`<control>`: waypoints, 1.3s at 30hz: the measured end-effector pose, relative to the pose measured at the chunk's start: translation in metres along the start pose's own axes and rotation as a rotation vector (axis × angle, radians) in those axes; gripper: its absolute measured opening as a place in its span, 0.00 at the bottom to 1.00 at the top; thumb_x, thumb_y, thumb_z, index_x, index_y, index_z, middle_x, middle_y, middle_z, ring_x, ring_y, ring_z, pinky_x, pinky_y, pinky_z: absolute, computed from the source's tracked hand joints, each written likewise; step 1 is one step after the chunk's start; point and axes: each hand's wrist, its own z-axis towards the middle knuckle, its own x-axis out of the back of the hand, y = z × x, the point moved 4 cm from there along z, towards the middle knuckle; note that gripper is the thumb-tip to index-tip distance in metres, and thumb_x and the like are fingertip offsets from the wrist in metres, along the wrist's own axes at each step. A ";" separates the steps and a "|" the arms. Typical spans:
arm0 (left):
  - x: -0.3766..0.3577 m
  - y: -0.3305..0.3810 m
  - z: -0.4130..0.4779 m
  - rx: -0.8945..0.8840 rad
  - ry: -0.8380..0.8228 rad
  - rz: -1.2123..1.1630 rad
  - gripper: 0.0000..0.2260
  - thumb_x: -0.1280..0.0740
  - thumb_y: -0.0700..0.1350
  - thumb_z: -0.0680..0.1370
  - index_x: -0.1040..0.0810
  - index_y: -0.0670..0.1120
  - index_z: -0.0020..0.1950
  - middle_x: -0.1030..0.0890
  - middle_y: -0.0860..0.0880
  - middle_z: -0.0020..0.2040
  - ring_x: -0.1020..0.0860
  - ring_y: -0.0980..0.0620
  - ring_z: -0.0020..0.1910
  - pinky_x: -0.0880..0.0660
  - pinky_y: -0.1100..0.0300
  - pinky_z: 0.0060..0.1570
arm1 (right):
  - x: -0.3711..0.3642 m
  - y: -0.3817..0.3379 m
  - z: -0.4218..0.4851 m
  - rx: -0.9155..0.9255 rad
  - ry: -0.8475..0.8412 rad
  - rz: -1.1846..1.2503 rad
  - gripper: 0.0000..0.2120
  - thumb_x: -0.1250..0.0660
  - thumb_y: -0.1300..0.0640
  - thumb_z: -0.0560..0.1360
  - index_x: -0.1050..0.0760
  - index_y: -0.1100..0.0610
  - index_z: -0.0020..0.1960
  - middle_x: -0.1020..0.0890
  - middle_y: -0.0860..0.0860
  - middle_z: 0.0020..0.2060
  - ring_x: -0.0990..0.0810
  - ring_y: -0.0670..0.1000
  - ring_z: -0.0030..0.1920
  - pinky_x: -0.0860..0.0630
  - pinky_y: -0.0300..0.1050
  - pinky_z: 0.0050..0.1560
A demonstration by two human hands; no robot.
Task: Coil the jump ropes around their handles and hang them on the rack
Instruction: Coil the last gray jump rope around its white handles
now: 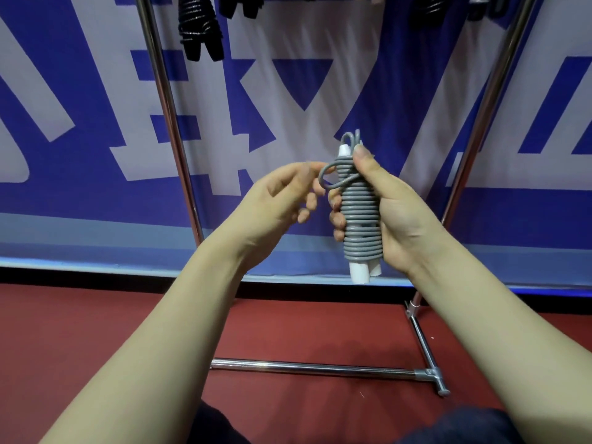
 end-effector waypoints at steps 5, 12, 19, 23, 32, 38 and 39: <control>-0.027 -0.006 -0.003 0.023 -0.034 -0.056 0.13 0.41 0.52 0.82 0.19 0.53 0.43 0.32 0.50 0.33 0.32 0.52 0.31 0.29 0.57 0.36 | -0.005 0.005 0.001 -0.024 -0.042 0.035 0.19 0.34 0.40 0.70 0.24 0.56 0.45 0.23 0.55 0.31 0.25 0.51 0.26 0.26 0.41 0.27; -0.030 0.003 -0.005 0.041 0.104 0.003 0.07 0.42 0.47 0.83 0.25 0.47 0.54 0.25 0.55 0.33 0.29 0.59 0.27 0.32 0.65 0.26 | -0.007 0.012 0.007 0.004 0.032 0.037 0.23 0.32 0.41 0.68 0.23 0.59 0.52 0.19 0.55 0.37 0.19 0.55 0.35 0.20 0.49 0.35; -0.032 0.009 -0.009 0.028 0.214 -0.038 0.06 0.41 0.46 0.84 0.29 0.44 0.55 0.20 0.49 0.43 0.19 0.60 0.37 0.23 0.64 0.37 | 0.007 0.009 0.011 0.259 0.322 -0.340 0.31 0.31 0.30 0.65 0.33 0.41 0.63 0.24 0.60 0.58 0.21 0.57 0.52 0.23 0.49 0.53; -0.039 0.011 -0.012 0.136 0.179 -0.170 0.10 0.41 0.49 0.84 0.29 0.41 0.57 0.20 0.48 0.40 0.21 0.56 0.32 0.24 0.61 0.30 | -0.006 -0.011 -0.006 0.768 0.379 -0.543 0.06 0.31 0.50 0.76 0.26 0.41 0.50 0.30 0.52 0.48 0.28 0.50 0.41 0.26 0.41 0.46; -0.021 0.018 -0.012 0.231 0.205 -0.615 0.14 0.41 0.48 0.83 0.21 0.40 0.49 0.20 0.45 0.35 0.22 0.51 0.34 0.24 0.60 0.29 | -0.022 -0.022 -0.016 0.849 0.001 -0.806 0.14 0.37 0.71 0.78 0.23 0.64 0.62 0.23 0.57 0.53 0.23 0.52 0.44 0.25 0.30 0.44; -0.012 0.015 -0.010 0.268 0.211 -0.579 0.15 0.40 0.49 0.83 0.21 0.40 0.48 0.19 0.45 0.35 0.21 0.52 0.33 0.23 0.60 0.37 | -0.021 -0.018 -0.010 0.806 -0.032 -0.840 0.25 0.26 0.63 0.70 0.25 0.64 0.66 0.23 0.53 0.54 0.24 0.49 0.47 0.25 0.44 0.52; -0.013 0.016 -0.011 0.262 0.216 -0.563 0.14 0.40 0.49 0.83 0.21 0.40 0.49 0.19 0.45 0.35 0.21 0.52 0.33 0.22 0.60 0.37 | -0.022 -0.018 -0.011 0.830 -0.012 -0.851 0.23 0.25 0.62 0.70 0.24 0.63 0.64 0.22 0.53 0.52 0.24 0.49 0.46 0.25 0.42 0.51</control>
